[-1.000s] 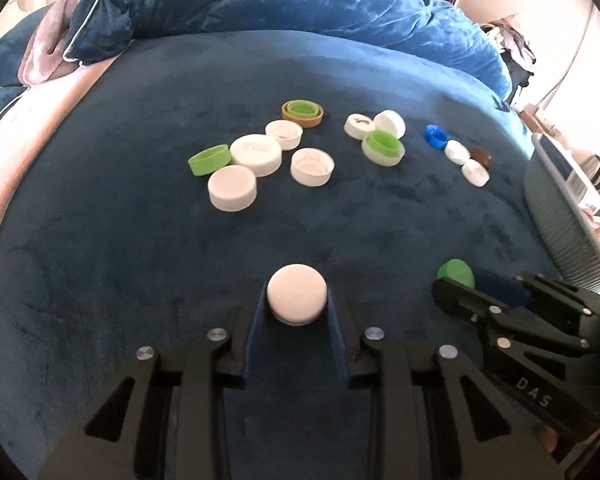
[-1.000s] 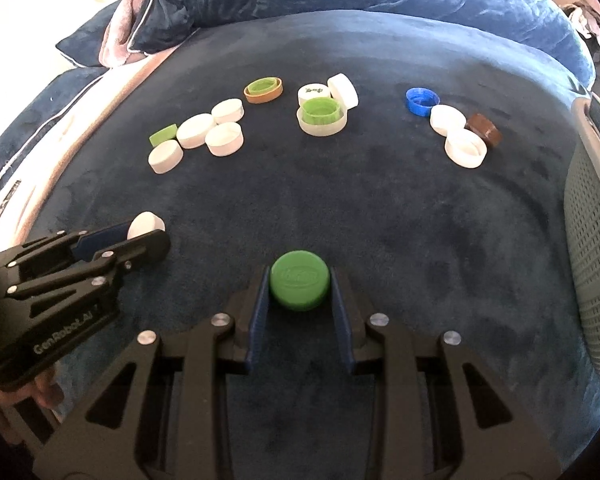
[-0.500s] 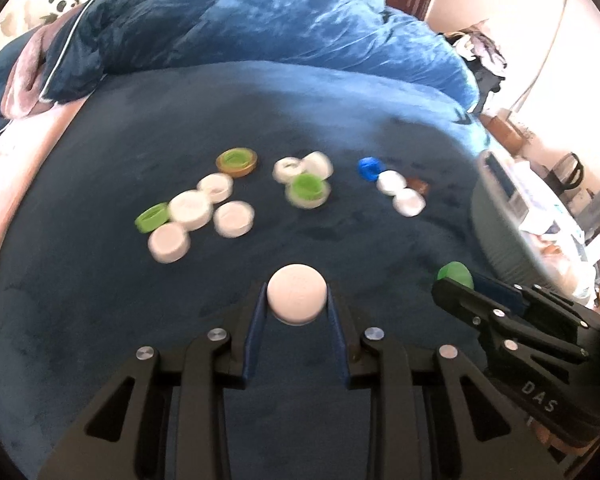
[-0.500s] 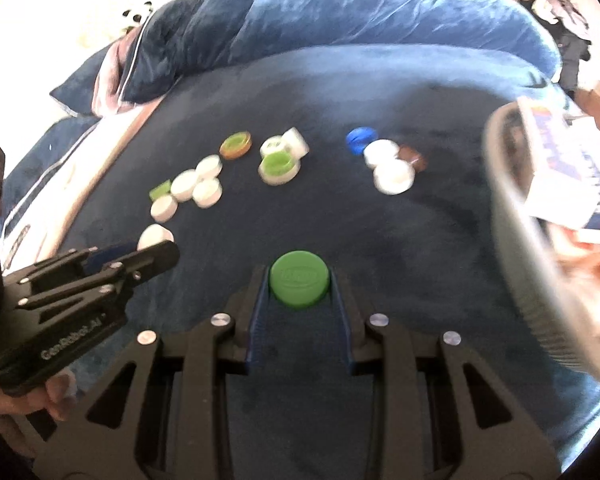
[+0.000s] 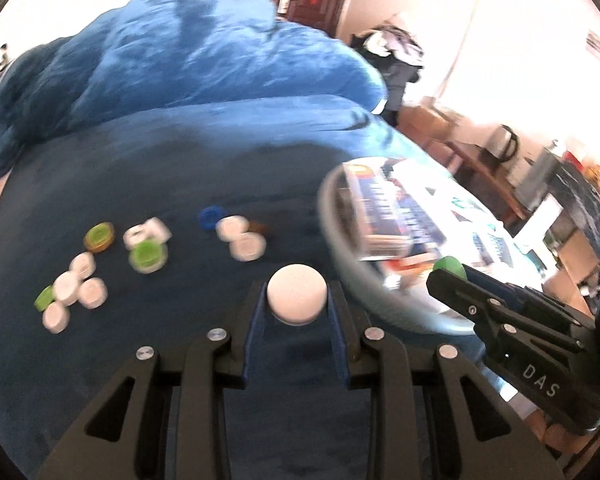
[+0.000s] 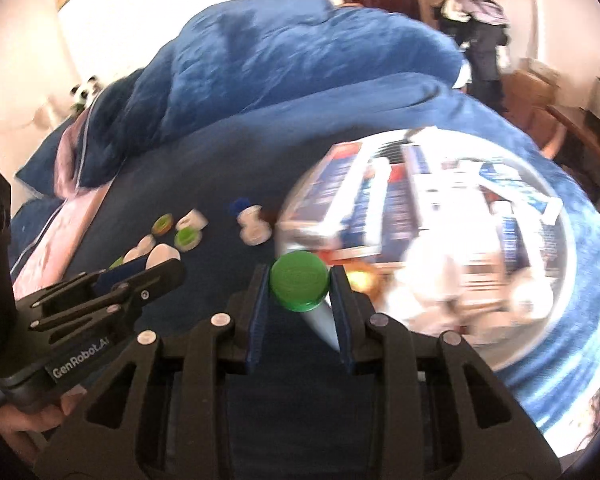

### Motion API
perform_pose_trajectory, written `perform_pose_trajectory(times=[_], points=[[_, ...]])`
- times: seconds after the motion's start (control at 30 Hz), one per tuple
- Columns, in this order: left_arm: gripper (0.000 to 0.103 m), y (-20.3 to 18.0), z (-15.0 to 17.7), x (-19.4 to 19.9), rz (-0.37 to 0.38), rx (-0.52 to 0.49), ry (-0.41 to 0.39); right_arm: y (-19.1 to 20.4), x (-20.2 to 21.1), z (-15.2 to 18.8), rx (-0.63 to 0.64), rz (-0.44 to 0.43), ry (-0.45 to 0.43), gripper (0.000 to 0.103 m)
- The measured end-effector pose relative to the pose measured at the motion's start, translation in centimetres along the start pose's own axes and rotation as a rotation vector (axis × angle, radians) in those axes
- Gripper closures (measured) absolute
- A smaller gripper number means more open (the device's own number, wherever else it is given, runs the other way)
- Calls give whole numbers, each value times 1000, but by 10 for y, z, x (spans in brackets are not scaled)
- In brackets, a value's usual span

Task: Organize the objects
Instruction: 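Carry both held caps up over the grey basket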

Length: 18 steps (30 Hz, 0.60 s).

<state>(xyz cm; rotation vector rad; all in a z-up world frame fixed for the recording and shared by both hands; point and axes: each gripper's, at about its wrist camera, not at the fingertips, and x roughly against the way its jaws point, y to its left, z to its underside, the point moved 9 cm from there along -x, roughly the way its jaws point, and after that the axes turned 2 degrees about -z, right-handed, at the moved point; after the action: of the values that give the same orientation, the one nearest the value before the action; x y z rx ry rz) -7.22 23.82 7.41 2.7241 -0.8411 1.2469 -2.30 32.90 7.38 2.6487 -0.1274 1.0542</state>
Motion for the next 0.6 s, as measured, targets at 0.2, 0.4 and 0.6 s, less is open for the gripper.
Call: perform_pose_trajectory(times=[0.2,0.4,0.6], points=[[73,-53,-8,-7,64,-66,-3,-42,23,-2,-92,39,-43,72],[73,-92,-8,-16,113,-116,14,-63,36,-1,-125,76,-61,72],[73,-116,-8,-31,150,-149,29,-83,40,0,-175,90,-68,72]])
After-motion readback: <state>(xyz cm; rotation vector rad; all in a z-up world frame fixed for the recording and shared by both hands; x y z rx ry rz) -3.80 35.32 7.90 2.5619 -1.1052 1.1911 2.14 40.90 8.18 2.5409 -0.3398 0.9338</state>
